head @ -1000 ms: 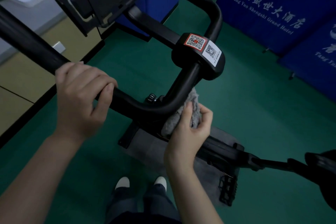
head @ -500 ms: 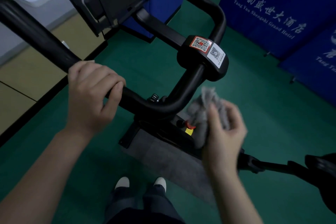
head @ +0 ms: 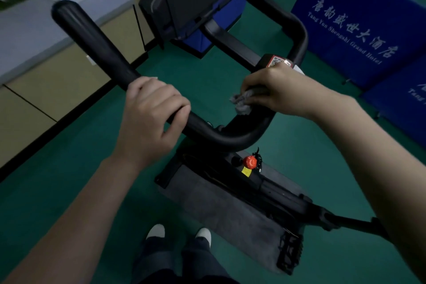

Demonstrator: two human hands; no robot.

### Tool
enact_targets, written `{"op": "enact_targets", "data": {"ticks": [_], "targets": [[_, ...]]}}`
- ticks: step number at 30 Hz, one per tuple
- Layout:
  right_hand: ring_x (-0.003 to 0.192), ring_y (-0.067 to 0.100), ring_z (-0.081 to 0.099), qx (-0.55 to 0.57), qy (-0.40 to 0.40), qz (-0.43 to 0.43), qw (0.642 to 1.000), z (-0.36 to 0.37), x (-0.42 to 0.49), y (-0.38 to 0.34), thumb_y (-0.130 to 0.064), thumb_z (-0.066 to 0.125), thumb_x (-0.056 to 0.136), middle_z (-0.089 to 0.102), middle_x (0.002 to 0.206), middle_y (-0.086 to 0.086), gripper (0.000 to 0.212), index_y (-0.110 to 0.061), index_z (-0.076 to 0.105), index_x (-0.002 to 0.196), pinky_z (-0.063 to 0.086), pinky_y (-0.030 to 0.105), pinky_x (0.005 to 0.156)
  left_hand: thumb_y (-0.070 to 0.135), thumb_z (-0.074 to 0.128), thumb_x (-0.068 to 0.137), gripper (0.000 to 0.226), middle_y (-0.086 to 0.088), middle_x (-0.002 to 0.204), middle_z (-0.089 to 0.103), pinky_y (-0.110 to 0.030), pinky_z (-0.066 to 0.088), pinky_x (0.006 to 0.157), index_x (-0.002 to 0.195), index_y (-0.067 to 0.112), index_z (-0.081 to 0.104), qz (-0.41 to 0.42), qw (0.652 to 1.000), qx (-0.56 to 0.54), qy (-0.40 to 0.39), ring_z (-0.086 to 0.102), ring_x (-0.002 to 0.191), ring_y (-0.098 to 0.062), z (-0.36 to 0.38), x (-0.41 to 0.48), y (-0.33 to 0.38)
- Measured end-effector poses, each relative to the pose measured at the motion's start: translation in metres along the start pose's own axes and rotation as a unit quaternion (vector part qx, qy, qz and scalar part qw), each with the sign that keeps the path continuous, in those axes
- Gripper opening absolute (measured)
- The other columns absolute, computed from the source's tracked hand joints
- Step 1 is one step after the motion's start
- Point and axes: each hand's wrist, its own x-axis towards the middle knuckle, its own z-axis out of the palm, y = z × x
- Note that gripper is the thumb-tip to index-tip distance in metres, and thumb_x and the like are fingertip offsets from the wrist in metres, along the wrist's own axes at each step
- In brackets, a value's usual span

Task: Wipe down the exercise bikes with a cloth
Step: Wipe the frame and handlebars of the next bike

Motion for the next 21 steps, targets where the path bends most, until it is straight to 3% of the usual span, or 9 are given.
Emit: {"op": "enact_targets", "data": {"ticks": [4,8,13,17,21], "targets": [[0.08,0.01,0.053,0.03,-0.043,0.02,0.998,-0.003,0.002,-0.005,-0.021,0.068,0.086,0.07,0.093,0.001,0.017,-0.013,0.068,0.101,0.03,0.01,0.064,0.021,0.042,0.095,0.03,0.002,0.077,0.063,-0.027,0.024,0.097,0.076,0.012,0.064,-0.004,1.0,0.0,0.001,0.056,0.081,-0.022,0.0,0.0,0.0],[0.083,0.016,0.06,0.061,-0.075,0.032,0.995,-0.003,0.003,-0.019,-0.022,0.068,0.086,0.07,0.09,0.0,0.014,-0.016,0.067,0.098,0.041,0.021,0.074,0.023,0.041,0.096,0.031,0.003,0.077,0.063,-0.026,0.024,0.098,0.076,0.013,0.064,-0.007,1.0,0.0,0.002,0.056,0.081,-0.02,0.001,0.0,0.0],[0.082,0.013,0.059,0.093,-0.065,0.031,0.993,0.004,-0.003,-0.038,-0.022,0.068,0.085,0.069,0.088,-0.003,0.013,-0.017,0.067,0.097,0.044,0.022,0.075,0.023,0.041,0.095,0.03,0.004,0.077,0.062,-0.025,0.023,0.097,0.076,0.015,0.063,-0.009,1.0,0.003,0.005,0.055,0.081,-0.019,0.002,0.0,-0.001],[0.071,0.006,0.053,0.137,-0.008,0.053,0.989,0.014,-0.009,-0.052,-0.022,0.07,0.084,0.061,0.076,-0.008,0.01,-0.017,0.066,0.092,0.038,0.013,0.063,0.023,0.041,0.096,0.031,0.004,0.077,0.062,-0.025,0.023,0.097,0.075,0.015,0.063,-0.014,1.0,0.007,0.005,0.055,0.081,-0.018,0.002,0.0,0.0],[0.054,-0.01,0.054,0.22,0.038,0.091,0.971,0.016,-0.018,-0.056,-0.02,0.071,0.084,0.059,0.069,-0.01,0.009,-0.015,0.066,0.089,0.037,0.005,0.048,0.023,0.043,0.095,0.03,0.004,0.077,0.062,-0.026,0.024,0.096,0.075,0.015,0.063,-0.02,1.0,0.004,-0.006,0.055,0.081,-0.018,-0.002,0.001,0.003]]}}
